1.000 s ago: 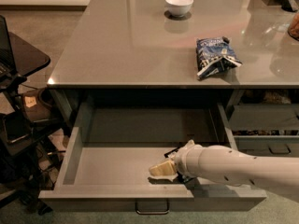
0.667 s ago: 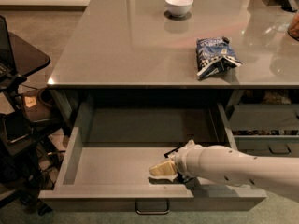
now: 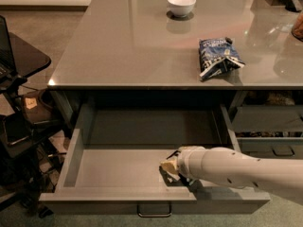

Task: Pick rxbar chocolate from top drawer and place on counter

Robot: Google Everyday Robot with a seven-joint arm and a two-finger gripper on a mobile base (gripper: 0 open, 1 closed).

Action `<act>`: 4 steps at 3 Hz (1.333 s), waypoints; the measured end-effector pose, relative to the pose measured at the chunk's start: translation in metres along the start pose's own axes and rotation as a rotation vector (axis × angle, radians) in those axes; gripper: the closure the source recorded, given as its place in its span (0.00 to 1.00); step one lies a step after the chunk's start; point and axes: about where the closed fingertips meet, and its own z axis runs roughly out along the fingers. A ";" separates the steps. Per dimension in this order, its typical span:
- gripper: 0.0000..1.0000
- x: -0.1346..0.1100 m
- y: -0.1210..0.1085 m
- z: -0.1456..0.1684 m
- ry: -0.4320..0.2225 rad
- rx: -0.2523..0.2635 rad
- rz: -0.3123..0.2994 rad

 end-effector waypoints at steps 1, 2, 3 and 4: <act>0.65 0.000 0.000 0.000 0.000 0.000 0.000; 0.89 0.000 0.000 0.000 0.000 0.000 0.000; 1.00 -0.012 -0.001 -0.010 -0.028 0.006 -0.015; 1.00 -0.055 -0.015 -0.047 -0.101 0.026 -0.047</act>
Offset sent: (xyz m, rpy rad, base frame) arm 0.0000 0.0000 0.0000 0.0000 0.0000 0.0000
